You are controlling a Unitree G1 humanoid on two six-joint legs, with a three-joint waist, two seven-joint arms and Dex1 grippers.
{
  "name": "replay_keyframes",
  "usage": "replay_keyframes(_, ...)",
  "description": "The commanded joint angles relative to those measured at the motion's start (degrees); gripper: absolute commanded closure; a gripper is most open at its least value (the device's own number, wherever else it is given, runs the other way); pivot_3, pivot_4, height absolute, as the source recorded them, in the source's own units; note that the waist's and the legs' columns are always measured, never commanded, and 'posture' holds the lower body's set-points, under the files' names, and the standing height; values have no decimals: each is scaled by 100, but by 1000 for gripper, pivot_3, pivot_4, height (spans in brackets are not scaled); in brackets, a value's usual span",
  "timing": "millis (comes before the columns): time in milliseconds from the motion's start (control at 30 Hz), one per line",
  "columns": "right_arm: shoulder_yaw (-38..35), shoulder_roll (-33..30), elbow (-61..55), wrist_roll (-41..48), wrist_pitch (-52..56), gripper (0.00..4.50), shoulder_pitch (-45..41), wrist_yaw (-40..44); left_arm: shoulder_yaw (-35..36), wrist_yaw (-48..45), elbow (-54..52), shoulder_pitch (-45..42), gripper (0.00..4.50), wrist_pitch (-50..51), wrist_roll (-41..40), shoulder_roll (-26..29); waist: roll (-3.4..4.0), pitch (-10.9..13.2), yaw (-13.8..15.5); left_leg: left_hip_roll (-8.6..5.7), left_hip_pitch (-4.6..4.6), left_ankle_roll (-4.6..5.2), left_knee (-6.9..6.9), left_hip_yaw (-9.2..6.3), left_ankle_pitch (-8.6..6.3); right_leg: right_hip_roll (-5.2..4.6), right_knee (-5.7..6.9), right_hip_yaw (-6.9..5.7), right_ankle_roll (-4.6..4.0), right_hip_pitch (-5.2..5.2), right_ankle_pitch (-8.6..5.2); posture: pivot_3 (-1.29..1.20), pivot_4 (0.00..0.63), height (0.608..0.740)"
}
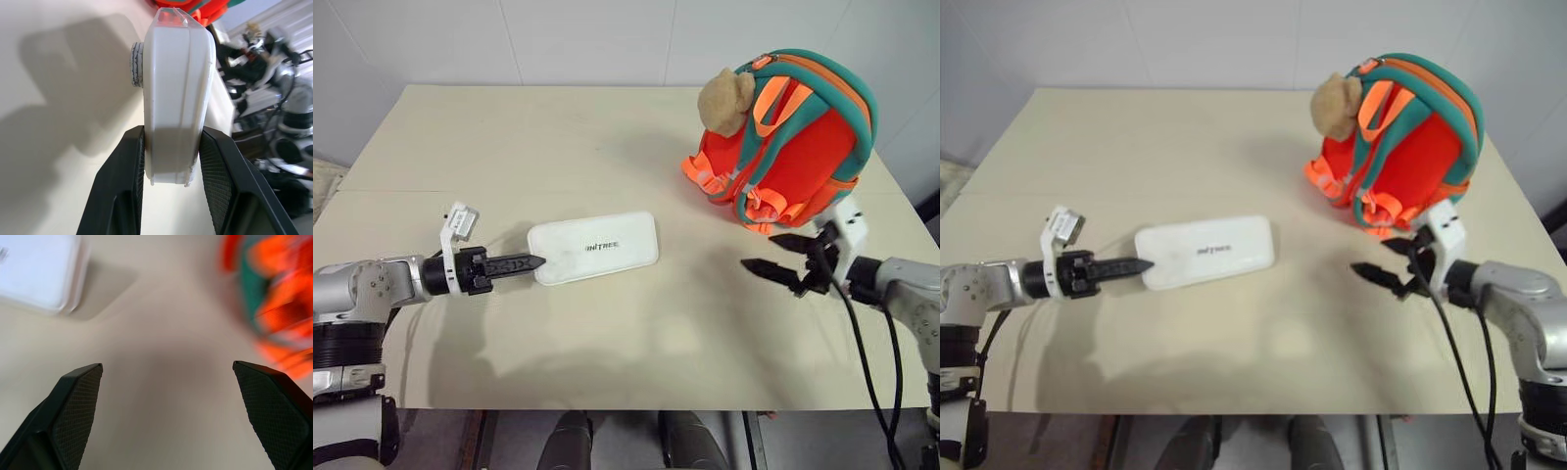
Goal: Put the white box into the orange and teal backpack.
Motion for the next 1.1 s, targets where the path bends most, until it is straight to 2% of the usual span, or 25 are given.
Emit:
replay_keyframes(33, -476, 98, 321, -265, -555, 0, -557, -673, 258, -135, -240, 111, 3199, -424, -37, 16, 0, 0, -12, 0, 0, 0, 0, 1, 0, -1, 0, 1, 0, -1, 0, 0, 150, 740)
replay_keyframes(233, -136, 662, 1368, -551, -1005, 0, -1700, -1253, 157, 9, -485, 300, 3199, -521, -58, -175, 1, 0, -18, 3, 2, 0, -3, 3, 0, 0, 2, 2, -1, -2, 0, 0, 150, 740)
replay_keyframes(400, 373, 1021, 2509, -919, -1540, 0, -2502, -1163, 210, 145, -667, 331, 3199, -459, -130, -324, 2, 1, -24, 2, -6, -1, -9, 4, 1, 0, 2, 2, -1, -14, 0, 0, 150, 740)
replay_keyframes(700, 527, 1652, 4024, -821, -1599, 0, -3602, -890, 600, 456, -1018, 702, 3199, -321, -339, -401, 2, 1, -181, 3, -5, -6, -7, 6, 6, 4, 35, 5, -2, -26, 0, 0, 150, 740)
replay_keyframes(900, 398, 1280, 3534, -430, -850, 0, -3384, -402, 937, 690, -1318, 1044, 3199, -184, -569, -391, 3, 2, -168, 5, -4, -7, -6, 4, 8, 6, 39, 6, -3, -29, -1, 0, 150, 740)
replay_keyframes(1100, 220, 1170, 2849, -57, -276, 0, -3039, -347, 1022, 823, -1414, 1243, 3199, -199, -656, -425, 3, 2, -164, 5, -5, -7, -6, 5, 8, 6, 40, 7, -3, -30, -1, 0, 150, 740)
